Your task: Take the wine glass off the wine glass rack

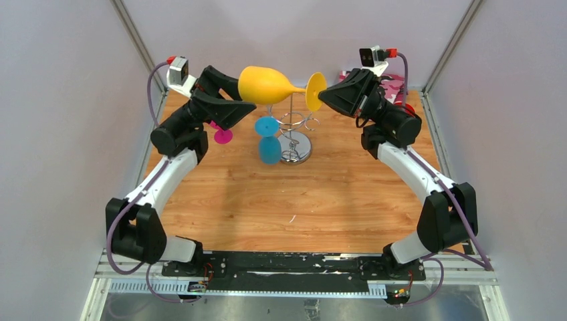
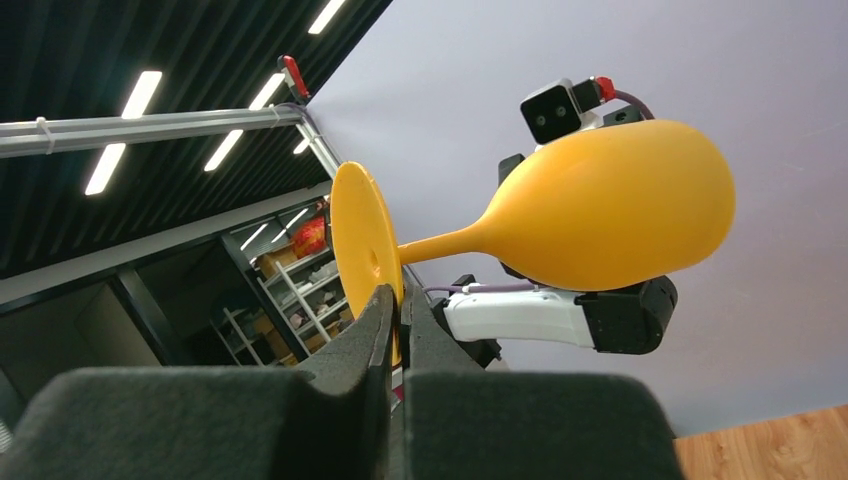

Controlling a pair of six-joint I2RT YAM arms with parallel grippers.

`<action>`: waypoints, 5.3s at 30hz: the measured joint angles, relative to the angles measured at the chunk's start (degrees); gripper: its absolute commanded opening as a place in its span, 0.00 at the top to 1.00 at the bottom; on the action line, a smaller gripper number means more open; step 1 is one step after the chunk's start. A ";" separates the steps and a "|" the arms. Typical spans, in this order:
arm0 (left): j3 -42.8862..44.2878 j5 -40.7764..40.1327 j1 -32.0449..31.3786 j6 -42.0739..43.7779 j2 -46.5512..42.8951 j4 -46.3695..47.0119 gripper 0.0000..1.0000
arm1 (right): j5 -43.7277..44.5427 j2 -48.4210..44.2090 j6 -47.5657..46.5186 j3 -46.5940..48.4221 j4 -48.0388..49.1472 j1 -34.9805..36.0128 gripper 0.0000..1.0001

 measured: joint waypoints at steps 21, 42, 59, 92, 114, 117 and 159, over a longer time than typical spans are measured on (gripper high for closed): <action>-7.48 -0.63 -0.04 0.42 -9.75 0.09 0.83 | 1.73 5.57 2.05 3.26 0.87 6.14 1.00; -9.38 -0.76 -0.15 3.82 -13.22 -5.07 1.00 | 2.12 7.02 2.80 3.26 0.81 6.25 0.78; -2.29 -15.08 -0.81 34.47 -32.48 -57.44 1.00 | 0.59 10.01 -0.02 3.21 -1.51 6.23 0.23; 61.81 -72.89 4.52 67.56 8.04 -143.29 1.00 | -2.49 -1.90 -1.11 -9.53 -1.79 -12.00 0.22; 40.09 -62.25 18.62 63.98 14.08 -141.35 1.00 | -4.37 0.07 -1.09 -9.88 -1.88 -12.83 0.22; 35.95 -60.33 20.31 63.54 13.68 -139.82 1.00 | -4.37 0.07 -1.09 -9.88 -1.84 -12.83 0.22; 23.37 -54.64 23.06 61.20 24.09 -126.22 0.93 | -5.42 3.93 -1.09 -9.88 -1.84 -12.83 0.22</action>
